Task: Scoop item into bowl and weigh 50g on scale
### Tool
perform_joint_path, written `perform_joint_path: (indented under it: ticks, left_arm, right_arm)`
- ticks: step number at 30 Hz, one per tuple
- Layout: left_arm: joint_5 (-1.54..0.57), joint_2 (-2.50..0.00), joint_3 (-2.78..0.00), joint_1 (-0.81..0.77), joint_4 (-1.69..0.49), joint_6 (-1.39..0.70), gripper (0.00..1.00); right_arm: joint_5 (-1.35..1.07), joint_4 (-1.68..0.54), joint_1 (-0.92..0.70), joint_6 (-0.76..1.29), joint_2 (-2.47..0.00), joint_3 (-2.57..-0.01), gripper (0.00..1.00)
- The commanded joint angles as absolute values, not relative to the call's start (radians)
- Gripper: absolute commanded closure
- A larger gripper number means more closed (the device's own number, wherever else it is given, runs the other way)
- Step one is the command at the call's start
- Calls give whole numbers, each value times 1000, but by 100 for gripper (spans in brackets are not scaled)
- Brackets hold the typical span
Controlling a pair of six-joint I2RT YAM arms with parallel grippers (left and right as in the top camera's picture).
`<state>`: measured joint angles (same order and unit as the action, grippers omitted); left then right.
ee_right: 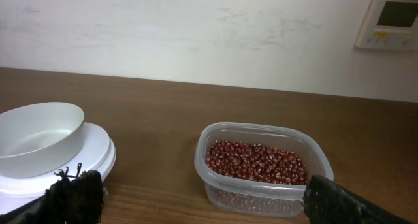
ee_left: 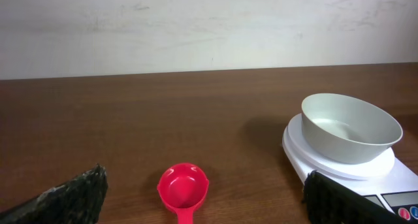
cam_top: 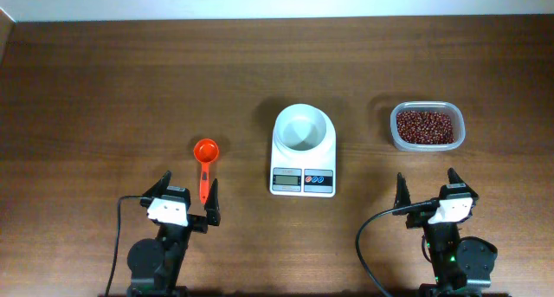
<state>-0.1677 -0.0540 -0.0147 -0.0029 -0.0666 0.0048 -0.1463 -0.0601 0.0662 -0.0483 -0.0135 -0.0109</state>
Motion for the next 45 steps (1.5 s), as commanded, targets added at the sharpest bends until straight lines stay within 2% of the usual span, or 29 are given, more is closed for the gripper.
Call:
perform_joint_path:
  ticks: [1, 45]
  left_arm:
    - [-161, -46, -9, 5, -68, 20, 1]
    - [-161, -46, -9, 5, -68, 20, 1]
  right_arm:
    - [-138, -67, 59, -44, -4, -6, 1]
    - [-138, -67, 59, -44, -4, -6, 1]
